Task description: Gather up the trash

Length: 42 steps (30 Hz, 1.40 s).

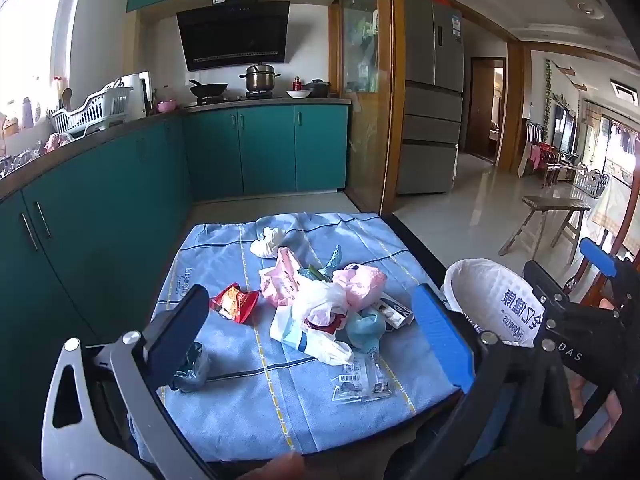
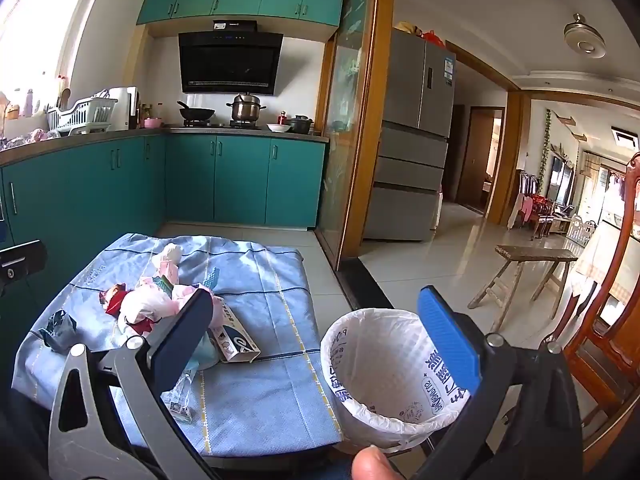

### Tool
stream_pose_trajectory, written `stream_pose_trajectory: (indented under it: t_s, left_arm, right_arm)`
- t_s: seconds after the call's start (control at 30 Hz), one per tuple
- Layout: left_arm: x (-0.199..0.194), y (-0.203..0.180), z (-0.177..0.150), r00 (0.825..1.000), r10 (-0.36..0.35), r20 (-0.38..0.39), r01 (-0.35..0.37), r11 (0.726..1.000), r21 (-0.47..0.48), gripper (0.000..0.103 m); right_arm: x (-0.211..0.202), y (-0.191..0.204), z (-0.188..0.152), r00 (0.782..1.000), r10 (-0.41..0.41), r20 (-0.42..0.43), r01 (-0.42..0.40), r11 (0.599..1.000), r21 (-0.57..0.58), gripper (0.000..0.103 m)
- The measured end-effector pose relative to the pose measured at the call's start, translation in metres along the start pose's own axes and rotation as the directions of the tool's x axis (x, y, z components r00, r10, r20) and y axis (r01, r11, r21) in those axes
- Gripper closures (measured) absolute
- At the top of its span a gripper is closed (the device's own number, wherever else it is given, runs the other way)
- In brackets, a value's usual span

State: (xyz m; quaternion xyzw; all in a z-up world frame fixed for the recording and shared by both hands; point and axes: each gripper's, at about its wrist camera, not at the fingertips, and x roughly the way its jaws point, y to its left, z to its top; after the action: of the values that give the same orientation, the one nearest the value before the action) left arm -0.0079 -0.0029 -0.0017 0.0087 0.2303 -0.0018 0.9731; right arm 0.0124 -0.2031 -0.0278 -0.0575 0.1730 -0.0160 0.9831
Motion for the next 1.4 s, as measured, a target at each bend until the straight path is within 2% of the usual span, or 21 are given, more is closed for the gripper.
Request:
stream_pose_trajectory:
  t_s: [0.03, 0.2, 0.43, 1.4]
  left_arm:
    - [0.0116, 0.0076, 0.0014, 1.000, -0.004, -0.021, 0.003, 1.000, -0.008, 0.003]
    - [0.0132, 0.0097, -0.0013, 1.000, -0.008, -0.020, 0.008, 1.000, -0.004, 0.003]
    - [0.0103, 0.0042, 0.0007, 1.000, -0.004, -0.025, 0.004, 1.000, -0.001, 0.003]
    - [0.0093, 0.0036, -0.0004, 1.000, -0.004, -0.026, 0.005, 1.000, 0.012, 0.003]
  right_arm:
    - [-0.0001, -0.0002, 0.0000, 1.000, 0.001, -0.003, -0.001, 1.000, -0.003, 0.003]
    - [-0.0010, -0.0019, -0.0001, 1.000, -0.002, -0.003, 0.002, 1.000, 0.003, 0.003]
    - [0.0014, -0.0019, 0.0065, 1.000, -0.001, -0.015, 0.001, 1.000, 0.015, 0.003]
    - [-0.0024, -0.0045, -0.0022, 1.000, -0.006, -0.010, 0.007, 1.000, 0.028, 0.003]
